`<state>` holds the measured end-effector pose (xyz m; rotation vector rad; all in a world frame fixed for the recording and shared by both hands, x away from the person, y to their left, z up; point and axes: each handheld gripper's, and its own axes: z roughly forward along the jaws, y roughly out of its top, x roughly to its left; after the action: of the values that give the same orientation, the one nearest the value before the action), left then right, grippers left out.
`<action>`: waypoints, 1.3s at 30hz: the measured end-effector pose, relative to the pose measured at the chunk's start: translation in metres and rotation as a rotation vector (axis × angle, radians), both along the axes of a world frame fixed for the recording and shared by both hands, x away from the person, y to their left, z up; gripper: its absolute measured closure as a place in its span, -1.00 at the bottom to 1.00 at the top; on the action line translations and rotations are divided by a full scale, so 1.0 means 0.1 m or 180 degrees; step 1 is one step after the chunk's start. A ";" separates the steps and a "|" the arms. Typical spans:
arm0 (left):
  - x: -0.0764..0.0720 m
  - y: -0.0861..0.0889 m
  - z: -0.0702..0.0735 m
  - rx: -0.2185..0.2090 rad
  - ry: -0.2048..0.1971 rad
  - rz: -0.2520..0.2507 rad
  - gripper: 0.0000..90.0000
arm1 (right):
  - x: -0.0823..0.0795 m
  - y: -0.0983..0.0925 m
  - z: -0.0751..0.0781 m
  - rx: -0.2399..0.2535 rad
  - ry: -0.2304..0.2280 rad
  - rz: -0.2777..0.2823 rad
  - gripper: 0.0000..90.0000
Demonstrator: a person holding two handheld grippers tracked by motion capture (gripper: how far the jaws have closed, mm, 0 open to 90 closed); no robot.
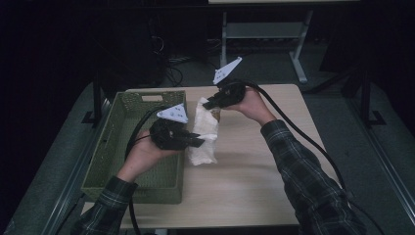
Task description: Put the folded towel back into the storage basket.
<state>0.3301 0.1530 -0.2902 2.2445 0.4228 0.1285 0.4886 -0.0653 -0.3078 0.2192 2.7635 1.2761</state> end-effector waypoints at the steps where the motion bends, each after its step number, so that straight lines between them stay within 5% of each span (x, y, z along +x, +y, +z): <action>1: -0.01 0.04 0.00 -0.0013 0.0002 0.0005 0.80 | 0.01 0.05 0.00 0.0008 -0.0026 0.0039 0.83; 18: -0.12 0.72 0.01 -0.0040 -0.0037 0.0239 0.80 | 0.06 0.74 0.05 0.0028 -0.0032 0.0271 0.82; 35: -0.25 1.06 -0.13 0.0004 0.0065 0.0364 0.79 | 0.02 1.23 -0.11 0.0000 0.0048 0.0438 0.82; 37: -0.24 1.07 -0.15 0.0004 0.0079 0.0360 0.75 | 0.02 1.25 -0.13 -0.0008 0.0051 0.0457 0.82; 39: -0.23 1.07 -0.17 -0.0022 0.0067 0.0409 0.48 | 0.02 1.27 -0.14 -0.0019 0.0053 0.0460 0.82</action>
<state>0.3067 0.2595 -0.3072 2.2131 0.5782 0.1701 0.4909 0.0619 -0.3223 0.0302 2.8425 1.3026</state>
